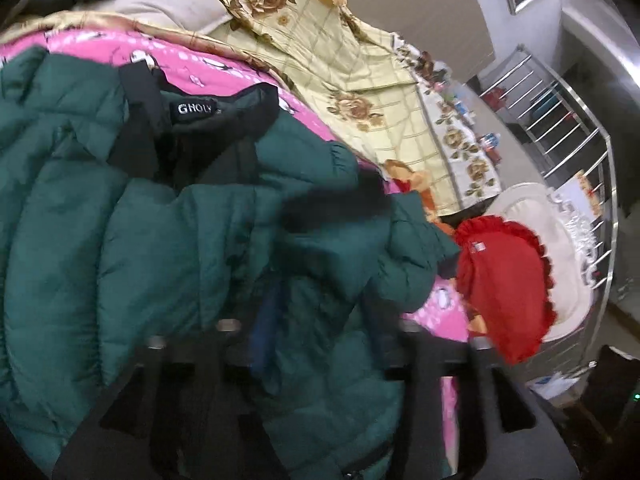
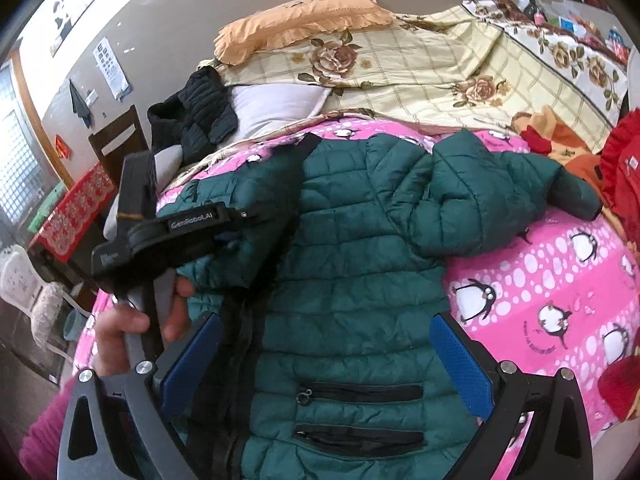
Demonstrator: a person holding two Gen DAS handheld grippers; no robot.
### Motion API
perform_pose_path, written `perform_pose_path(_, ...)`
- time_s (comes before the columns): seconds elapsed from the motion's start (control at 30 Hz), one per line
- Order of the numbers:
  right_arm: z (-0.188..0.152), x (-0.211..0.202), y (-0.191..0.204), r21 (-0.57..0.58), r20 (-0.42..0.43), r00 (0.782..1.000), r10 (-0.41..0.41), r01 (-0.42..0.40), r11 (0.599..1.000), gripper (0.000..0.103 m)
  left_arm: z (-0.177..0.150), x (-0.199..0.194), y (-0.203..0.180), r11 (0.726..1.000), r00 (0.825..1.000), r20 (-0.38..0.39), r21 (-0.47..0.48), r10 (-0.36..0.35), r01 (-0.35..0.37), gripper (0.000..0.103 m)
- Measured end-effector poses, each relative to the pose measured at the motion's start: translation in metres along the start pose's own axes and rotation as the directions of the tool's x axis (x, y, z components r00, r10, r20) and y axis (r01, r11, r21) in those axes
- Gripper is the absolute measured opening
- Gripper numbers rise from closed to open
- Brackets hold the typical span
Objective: Fold large clothes
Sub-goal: 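Open the left gripper and release the folded side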
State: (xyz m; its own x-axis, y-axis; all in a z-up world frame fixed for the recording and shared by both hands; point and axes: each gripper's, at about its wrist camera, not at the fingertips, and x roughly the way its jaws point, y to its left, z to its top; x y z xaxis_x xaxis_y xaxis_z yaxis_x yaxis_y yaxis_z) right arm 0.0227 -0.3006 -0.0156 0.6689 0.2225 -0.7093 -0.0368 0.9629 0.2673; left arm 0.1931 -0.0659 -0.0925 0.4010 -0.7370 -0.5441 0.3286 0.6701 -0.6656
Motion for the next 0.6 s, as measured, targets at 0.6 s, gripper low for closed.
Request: perform_pose_path(0.6,0.053,0.086,-0.014,0.013,-0.114,0.993,0.014,-0.013,1.000,0.103,-0.006,-0.149,0.089,0.885,0.872,0.154,-0.052,0.465,-0.463,0.070)
